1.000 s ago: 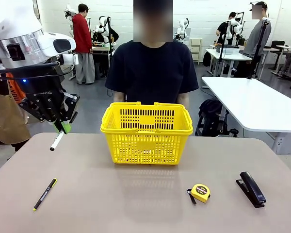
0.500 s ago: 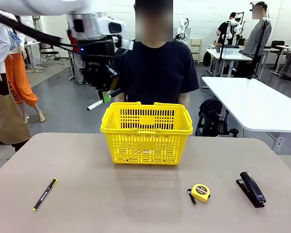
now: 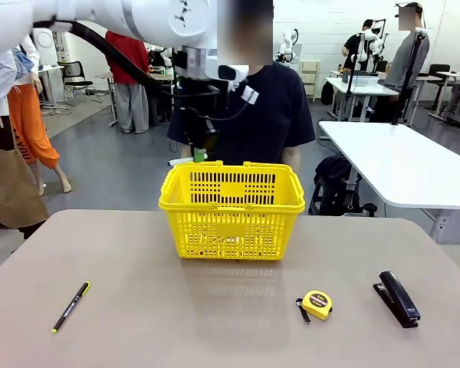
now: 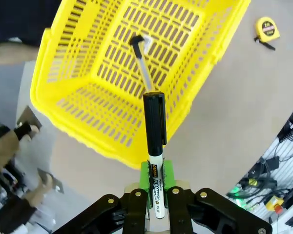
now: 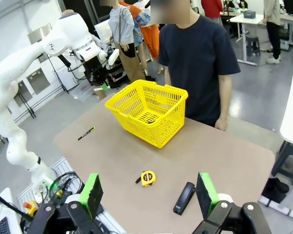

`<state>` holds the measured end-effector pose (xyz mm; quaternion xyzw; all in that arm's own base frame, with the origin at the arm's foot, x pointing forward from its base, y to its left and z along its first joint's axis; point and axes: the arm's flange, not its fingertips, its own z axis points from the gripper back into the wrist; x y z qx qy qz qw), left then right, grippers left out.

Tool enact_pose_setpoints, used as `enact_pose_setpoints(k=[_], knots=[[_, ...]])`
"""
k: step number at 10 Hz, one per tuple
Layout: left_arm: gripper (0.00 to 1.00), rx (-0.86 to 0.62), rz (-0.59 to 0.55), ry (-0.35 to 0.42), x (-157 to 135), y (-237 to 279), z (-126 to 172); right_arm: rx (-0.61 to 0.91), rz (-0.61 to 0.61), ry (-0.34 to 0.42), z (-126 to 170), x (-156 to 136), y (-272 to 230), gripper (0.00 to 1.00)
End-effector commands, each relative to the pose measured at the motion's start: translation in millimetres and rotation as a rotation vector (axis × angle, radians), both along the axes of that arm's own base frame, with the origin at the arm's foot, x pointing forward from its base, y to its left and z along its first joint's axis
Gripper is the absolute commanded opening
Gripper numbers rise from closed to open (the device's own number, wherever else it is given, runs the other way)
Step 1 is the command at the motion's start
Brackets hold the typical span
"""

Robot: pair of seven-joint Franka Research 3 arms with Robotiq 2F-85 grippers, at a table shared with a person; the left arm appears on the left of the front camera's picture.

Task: Place the items the person wants into the basket.
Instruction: Pick up the item the person points to and place it in the Market Basket.

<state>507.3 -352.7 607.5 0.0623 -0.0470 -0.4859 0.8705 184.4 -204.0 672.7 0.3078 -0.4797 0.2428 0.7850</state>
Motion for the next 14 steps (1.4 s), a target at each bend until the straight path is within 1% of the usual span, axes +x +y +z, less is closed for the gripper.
enact_pose_setpoints(k=[1, 3, 4, 5, 12, 13, 14], knots=[[0.12, -0.053, -0.051, -0.047, 4.1, 2.1, -21.1, 0.013, 0.021, -0.015, 0.2, 1.0, 1.6, 1.00], [0.12, -0.084, -0.057, -0.028, 11.8, -0.2, -36.9, 0.013, 0.021, -0.015, 0.2, 1.0, 1.6, 1.00], [0.12, -0.106, -0.061, -0.031, 12.8, -2.1, -36.5, 0.013, 0.021, -0.015, 0.2, 1.0, 1.6, 1.00], [0.12, -0.055, -0.028, -0.042, 12.7, -10.5, -32.2, 0.013, 0.021, -0.015, 0.2, 1.0, 1.6, 1.00], [0.12, -0.067, -0.034, -0.043, 14.4, -12.1, -33.8, 0.013, 0.021, -0.015, 0.2, 1.0, 1.6, 1.00], [0.12, -0.062, -0.099, -0.002, 35.5, -10.5, -45.1, 0.013, 0.021, -0.015, 0.2, 1.0, 1.6, 1.00], [0.12, -0.041, -0.174, 0.000, 52.7, -11.8, -55.0, 0.013, 0.021, -0.015, 0.2, 1.0, 1.6, 1.00]])
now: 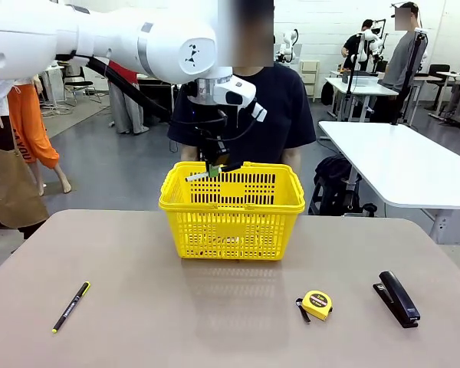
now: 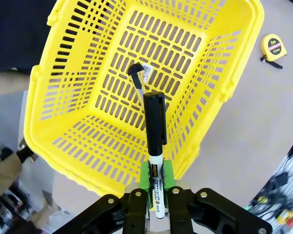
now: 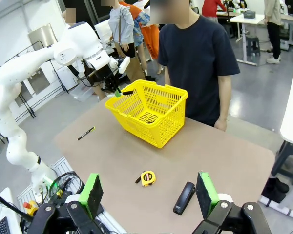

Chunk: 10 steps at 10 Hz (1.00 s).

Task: Place the items the person wants into the basket.
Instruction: Pick up the item the person points to and place it in the Market Basket.

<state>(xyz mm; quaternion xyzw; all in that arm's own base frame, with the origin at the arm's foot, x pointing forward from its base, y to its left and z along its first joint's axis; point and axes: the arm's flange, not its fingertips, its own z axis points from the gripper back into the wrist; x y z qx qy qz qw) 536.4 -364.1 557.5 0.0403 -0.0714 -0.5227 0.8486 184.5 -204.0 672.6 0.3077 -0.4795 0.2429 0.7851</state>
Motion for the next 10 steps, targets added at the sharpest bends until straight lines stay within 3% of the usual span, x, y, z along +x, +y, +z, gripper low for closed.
enact_pose_setpoints(k=[1, 5, 10], knots=[[0.12, 0.017, -0.160, 0.025, 30.3, -4.5, -18.5, 0.014, 0.021, -0.016, 0.3, 0.9, 1.6, 1.00], [0.12, 0.035, -0.317, 0.059, 60.2, -8.9, -54.6, 0.014, 0.021, -0.016, 0.3, 0.9, 1.6, 1.00], [0.12, 0.111, -0.303, 0.181, 83.2, -20.1, -109.4, 0.014, 0.021, -0.016, 0.3, 0.9, 1.6, 1.00]])
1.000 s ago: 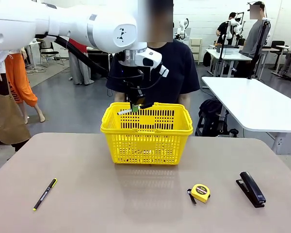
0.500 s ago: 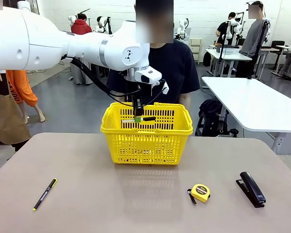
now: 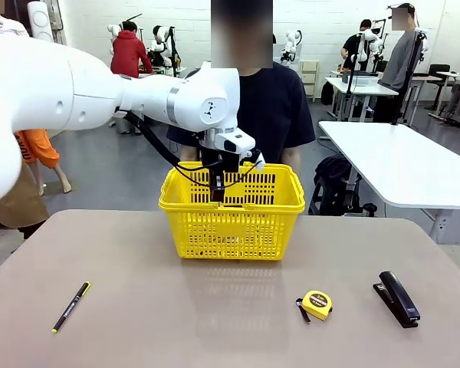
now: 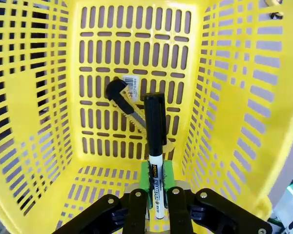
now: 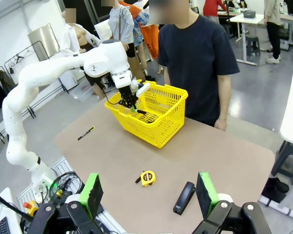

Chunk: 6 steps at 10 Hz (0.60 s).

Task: Place the items the person wants into the basket.
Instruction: Pick up the item the person points to and place it in the Market Basket.

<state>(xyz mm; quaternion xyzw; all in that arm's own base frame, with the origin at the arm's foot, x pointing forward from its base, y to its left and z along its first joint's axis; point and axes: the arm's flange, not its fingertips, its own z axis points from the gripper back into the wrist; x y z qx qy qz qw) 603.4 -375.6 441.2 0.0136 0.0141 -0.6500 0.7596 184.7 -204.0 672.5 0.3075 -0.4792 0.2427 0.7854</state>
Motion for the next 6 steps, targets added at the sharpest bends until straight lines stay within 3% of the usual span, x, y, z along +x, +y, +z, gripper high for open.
enact_pose_setpoints(k=[1, 4, 6], knots=[[0.12, 0.052, 0.002, 0.013, 18.4, -11.3, 0.8, 0.014, 0.021, -0.017, 0.4, 0.6, 1.6, 1.00], [0.12, 0.053, -0.009, 0.023, 19.7, -16.5, -5.8, 0.014, 0.021, -0.017, 0.4, 0.6, 1.6, 1.00], [0.63, 0.049, -0.008, 0.024, 16.6, -14.3, -8.1, 0.014, 0.021, -0.017, 0.4, 0.6, 1.6, 1.00]])
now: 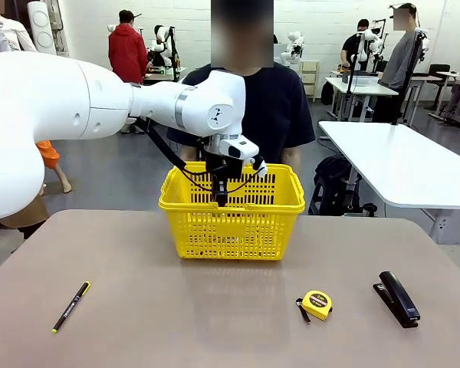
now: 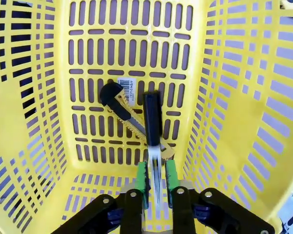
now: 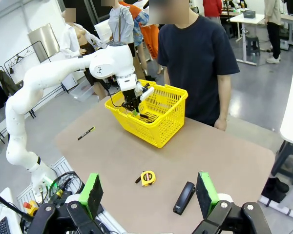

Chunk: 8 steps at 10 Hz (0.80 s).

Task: Place the items the person wants into the basket.
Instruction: Pick up the item the person points to and place it in the Market Basket.

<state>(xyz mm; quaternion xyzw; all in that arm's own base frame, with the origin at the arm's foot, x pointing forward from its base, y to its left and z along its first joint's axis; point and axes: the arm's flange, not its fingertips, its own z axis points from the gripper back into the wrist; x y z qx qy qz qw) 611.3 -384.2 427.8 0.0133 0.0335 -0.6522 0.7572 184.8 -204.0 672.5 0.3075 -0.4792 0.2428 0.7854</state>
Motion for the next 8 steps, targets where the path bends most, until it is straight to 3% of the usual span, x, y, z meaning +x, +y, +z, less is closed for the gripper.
enact_pose_setpoints(k=[1, 2, 8], knots=[[0.92, 0.024, -0.005, -0.001, 9.5, -5.7, 7.1, 0.014, 0.021, -0.017, 0.4, 0.6, 1.6, 1.00], [1.00, 0.021, -0.004, 0.002, 9.4, -5.7, 8.0, 0.014, 0.021, -0.017, 0.4, 0.6, 1.6, 1.00], [1.00, 0.019, 0.002, 0.013, 8.4, -6.5, 9.8, 0.014, 0.021, -0.017, 0.4, 0.6, 1.6, 1.00]])
